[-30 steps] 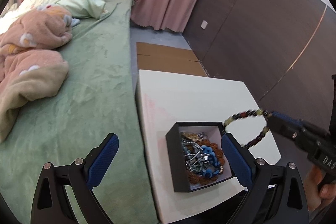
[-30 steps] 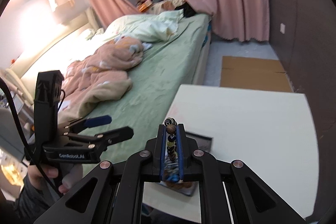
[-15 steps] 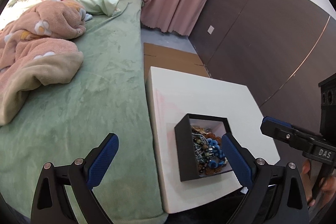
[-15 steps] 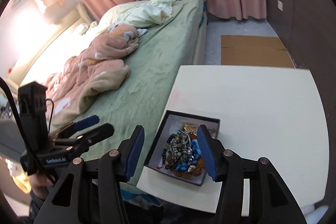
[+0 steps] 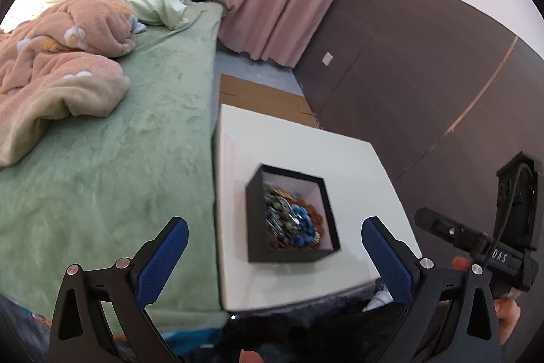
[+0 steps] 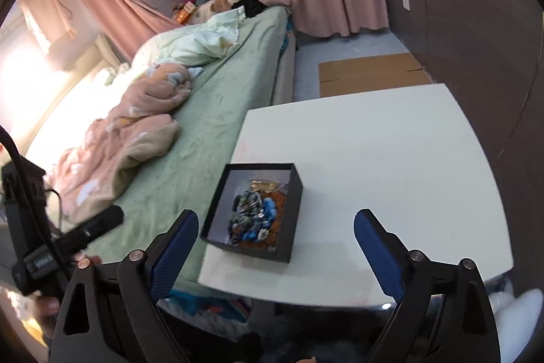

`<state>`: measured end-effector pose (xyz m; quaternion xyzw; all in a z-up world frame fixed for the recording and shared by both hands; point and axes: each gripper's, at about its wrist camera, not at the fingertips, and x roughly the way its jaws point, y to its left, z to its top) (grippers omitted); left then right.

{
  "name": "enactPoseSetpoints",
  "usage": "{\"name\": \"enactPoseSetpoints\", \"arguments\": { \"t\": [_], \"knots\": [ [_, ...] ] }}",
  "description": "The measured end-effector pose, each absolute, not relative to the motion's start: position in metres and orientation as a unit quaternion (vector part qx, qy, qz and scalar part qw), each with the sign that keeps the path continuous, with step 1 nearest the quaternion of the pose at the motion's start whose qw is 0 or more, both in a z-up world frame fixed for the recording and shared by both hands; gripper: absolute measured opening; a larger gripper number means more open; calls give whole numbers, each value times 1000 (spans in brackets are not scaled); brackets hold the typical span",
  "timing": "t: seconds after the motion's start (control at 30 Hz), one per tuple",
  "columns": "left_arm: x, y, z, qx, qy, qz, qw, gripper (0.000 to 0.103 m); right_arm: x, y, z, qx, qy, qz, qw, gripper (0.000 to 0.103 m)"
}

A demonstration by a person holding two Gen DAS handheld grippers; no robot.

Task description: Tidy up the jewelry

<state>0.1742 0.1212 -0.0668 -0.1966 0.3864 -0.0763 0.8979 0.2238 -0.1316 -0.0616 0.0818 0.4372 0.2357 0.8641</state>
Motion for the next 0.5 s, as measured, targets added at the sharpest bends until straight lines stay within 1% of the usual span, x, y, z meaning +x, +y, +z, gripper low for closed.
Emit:
{"name": "enactPoseSetpoints", "arguments": {
  "t": [0.07,0.4,0.5],
  "knots": [
    [164,112,-62,-191,384,-83,899,102,215,-136,-58,79,430,237,868,103],
    [112,80,-34,-160,350,-92,919,102,161,-163,-41,90,384,267,879,103],
    [99,73,-29,-156,343,-92,922,102,145,-173,-41,110,382,268,878,103]
  ]
}}
